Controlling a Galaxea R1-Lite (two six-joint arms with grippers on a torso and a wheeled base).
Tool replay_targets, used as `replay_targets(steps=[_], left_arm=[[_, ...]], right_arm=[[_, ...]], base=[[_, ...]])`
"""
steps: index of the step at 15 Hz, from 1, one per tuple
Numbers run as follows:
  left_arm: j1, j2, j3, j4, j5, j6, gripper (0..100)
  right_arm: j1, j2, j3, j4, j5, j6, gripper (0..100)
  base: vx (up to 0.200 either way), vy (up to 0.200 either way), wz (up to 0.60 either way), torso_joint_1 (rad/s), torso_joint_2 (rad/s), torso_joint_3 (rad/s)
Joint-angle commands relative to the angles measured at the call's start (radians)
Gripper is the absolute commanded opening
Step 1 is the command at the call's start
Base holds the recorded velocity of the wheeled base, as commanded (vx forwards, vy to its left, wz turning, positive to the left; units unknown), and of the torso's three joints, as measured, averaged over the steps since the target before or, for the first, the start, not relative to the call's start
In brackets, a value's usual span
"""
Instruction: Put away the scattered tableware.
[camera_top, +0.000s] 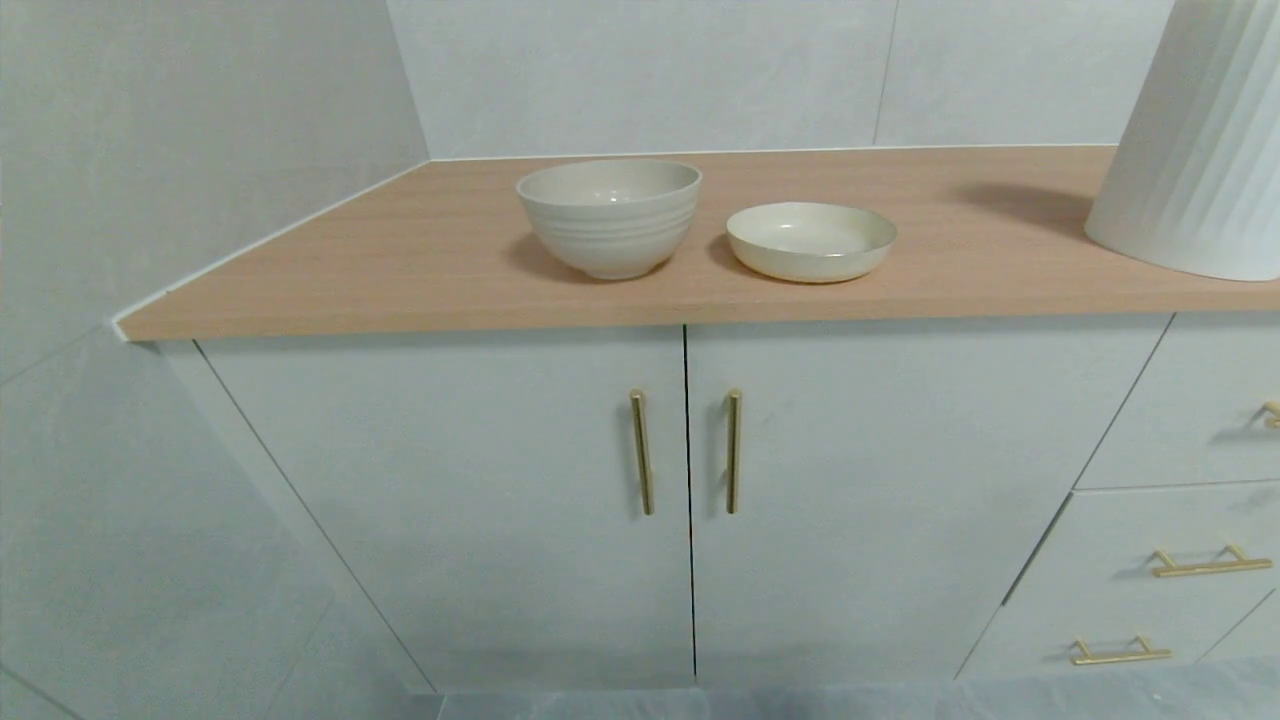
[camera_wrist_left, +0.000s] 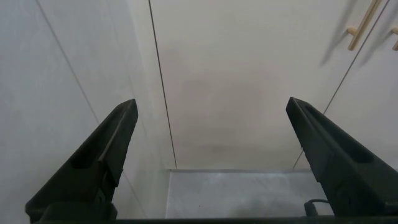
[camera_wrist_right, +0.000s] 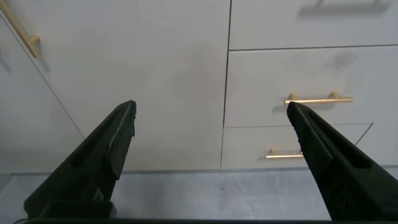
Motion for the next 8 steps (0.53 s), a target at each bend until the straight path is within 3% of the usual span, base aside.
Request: replay_targets(steps=[1,5,8], left_arm=[[0.000,0.000,0.000,-0.001,0.000,-0.001,100],[0.000,0.000,0.000,0.001,0.000,0.002,100],[0.000,0.000,0.000,0.001,0.000,0.002,100]], right_arm=[[0.000,0.000,0.000,0.000,0.000,-0.001,100],[0.000,0.001,0.000,0.003,-0.008,-0.040,100],[0.001,0.006,-0.103,-0.078,0.009,-0.028,100]], base=[[0.000,0.000,0.00,0.000,0.00,0.000],[0.000,0.000,0.00,0.000,0.00,0.000],[0.000,0.000,0.00,0.000,0.00,0.000]])
